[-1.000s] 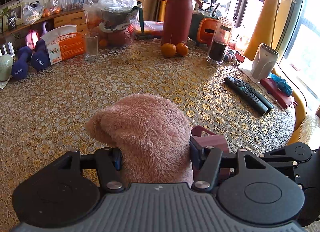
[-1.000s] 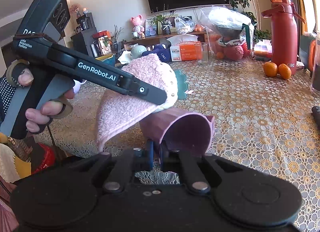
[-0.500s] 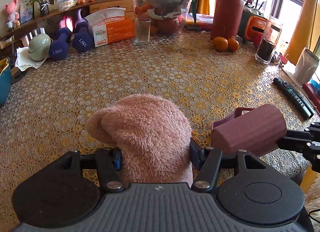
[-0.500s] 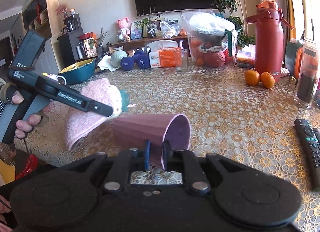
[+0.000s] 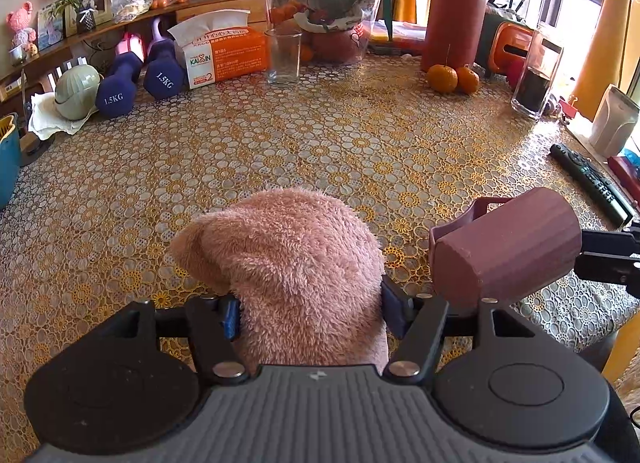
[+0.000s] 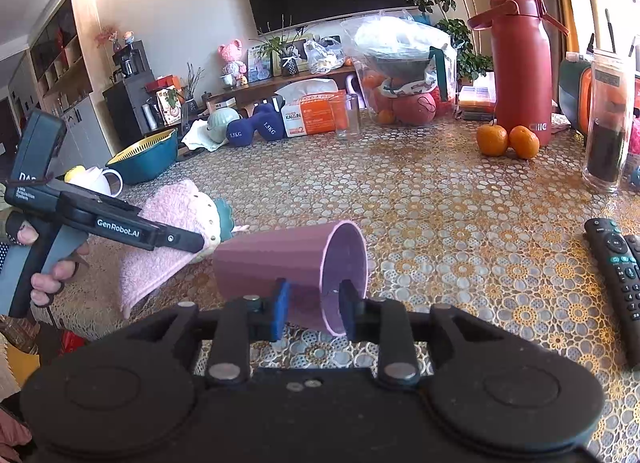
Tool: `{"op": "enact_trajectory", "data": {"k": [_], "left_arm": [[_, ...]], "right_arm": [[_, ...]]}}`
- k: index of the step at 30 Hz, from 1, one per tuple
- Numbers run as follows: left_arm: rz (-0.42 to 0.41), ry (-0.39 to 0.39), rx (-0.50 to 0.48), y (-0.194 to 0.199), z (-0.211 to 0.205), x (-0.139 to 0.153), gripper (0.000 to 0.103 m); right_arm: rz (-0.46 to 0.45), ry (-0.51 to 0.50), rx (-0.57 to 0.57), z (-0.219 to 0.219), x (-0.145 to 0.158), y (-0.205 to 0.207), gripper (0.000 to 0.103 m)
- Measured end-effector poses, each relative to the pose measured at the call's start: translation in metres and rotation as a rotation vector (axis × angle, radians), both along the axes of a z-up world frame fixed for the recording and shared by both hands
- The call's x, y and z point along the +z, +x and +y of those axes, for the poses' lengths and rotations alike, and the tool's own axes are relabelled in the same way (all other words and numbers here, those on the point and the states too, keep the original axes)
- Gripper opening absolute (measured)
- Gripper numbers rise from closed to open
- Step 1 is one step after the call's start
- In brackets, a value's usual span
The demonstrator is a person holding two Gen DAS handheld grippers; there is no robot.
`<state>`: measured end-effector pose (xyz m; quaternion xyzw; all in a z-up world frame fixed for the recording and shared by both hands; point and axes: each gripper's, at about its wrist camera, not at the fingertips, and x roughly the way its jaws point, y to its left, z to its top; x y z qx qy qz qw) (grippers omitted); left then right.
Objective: Organize objects
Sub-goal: 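Lower the plush with the left tool while the right tool sets the cup down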
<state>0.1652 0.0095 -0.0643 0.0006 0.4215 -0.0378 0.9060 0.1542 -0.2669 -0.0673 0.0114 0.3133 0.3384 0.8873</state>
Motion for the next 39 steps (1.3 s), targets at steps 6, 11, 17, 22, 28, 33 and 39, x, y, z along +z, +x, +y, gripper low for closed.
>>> {"op": "enact_trajectory", "data": {"k": [6,11,17,22,28,33,39], "left_arm": [[-0.045,0.035,-0.015,-0.009,-0.002,0.007,0.087],[-0.042,0.016,-0.005,-0.016,0.002,0.012,0.088],[-0.083,-0.003,0.0,-0.039,0.001,0.022,0.101],[-0.134,-0.008,0.009,-0.064,-0.002,0.034,0.103],[-0.189,-0.04,0.012,-0.096,-0.005,0.045,0.103],[-0.22,-0.033,0.007,-0.114,-0.009,0.05,0.103],[-0.222,-0.03,0.008,-0.122,-0.009,0.048,0.103]], "right_arm": [[0.003,0.019,-0.02,-0.006,0.007,-0.007,0.045],[0.001,0.046,-0.058,-0.009,0.014,-0.016,0.055],[-0.029,0.035,-0.075,-0.004,0.028,-0.033,0.06],[-0.056,0.008,-0.102,0.005,0.038,-0.049,0.062],[-0.109,-0.042,-0.13,0.018,0.048,-0.07,0.064],[-0.12,-0.04,-0.158,0.024,0.052,-0.079,0.064],[-0.106,-0.035,-0.163,0.024,0.05,-0.083,0.065]]}}
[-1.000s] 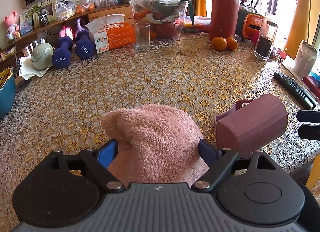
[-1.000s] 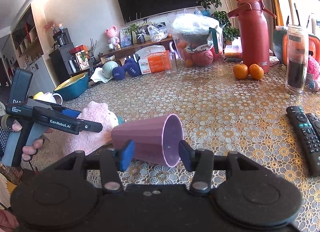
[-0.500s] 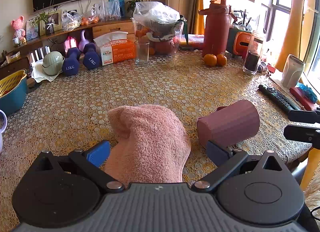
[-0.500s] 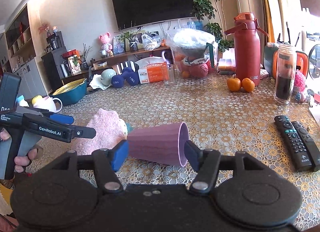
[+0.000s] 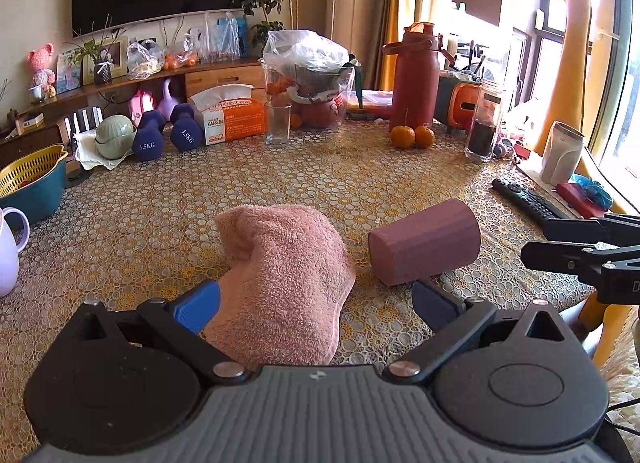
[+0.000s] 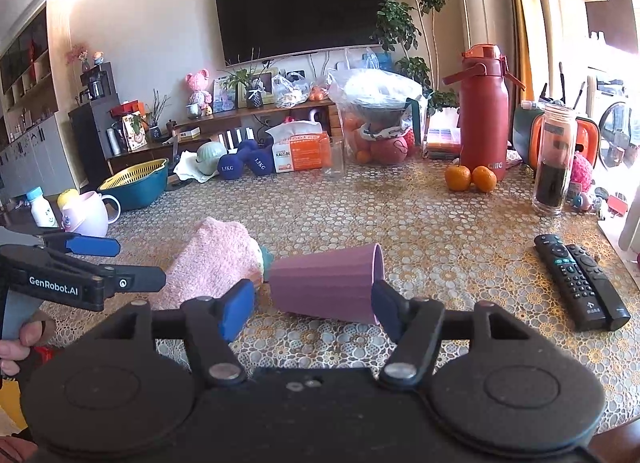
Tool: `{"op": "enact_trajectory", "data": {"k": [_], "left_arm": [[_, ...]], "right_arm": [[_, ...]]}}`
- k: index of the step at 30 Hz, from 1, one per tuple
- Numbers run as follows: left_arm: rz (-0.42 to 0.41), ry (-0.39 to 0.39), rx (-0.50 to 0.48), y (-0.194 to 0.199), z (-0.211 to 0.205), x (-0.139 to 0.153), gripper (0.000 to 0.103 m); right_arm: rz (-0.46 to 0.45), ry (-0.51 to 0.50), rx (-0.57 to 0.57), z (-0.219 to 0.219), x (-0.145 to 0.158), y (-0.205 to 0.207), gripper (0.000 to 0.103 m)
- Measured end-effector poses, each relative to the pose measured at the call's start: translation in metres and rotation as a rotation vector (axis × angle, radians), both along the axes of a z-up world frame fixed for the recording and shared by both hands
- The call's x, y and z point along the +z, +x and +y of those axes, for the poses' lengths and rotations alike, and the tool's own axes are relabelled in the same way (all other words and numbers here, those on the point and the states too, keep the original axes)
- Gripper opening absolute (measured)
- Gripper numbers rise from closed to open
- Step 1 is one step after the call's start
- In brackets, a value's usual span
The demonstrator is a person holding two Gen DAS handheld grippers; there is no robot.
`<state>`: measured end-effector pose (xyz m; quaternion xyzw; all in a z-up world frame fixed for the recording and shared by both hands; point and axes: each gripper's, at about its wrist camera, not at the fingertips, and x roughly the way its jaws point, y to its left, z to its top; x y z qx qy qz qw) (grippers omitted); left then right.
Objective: Organize objects
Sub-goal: 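Lower the plush with the left tool while the right tool sets the cup down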
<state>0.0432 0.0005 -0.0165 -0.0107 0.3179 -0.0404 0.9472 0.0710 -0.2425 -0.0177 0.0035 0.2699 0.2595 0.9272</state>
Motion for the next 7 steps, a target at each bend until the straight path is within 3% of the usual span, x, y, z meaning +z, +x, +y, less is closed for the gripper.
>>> {"op": "enact_trajectory", "data": {"k": [7], "left_arm": [[0.003,0.013,0.001,-0.0002,-0.0013,-0.0025,0.103]], "right_arm": [[0.005,-0.004,0.003,0.0024,-0.0016,0.0001,0.065]]}}
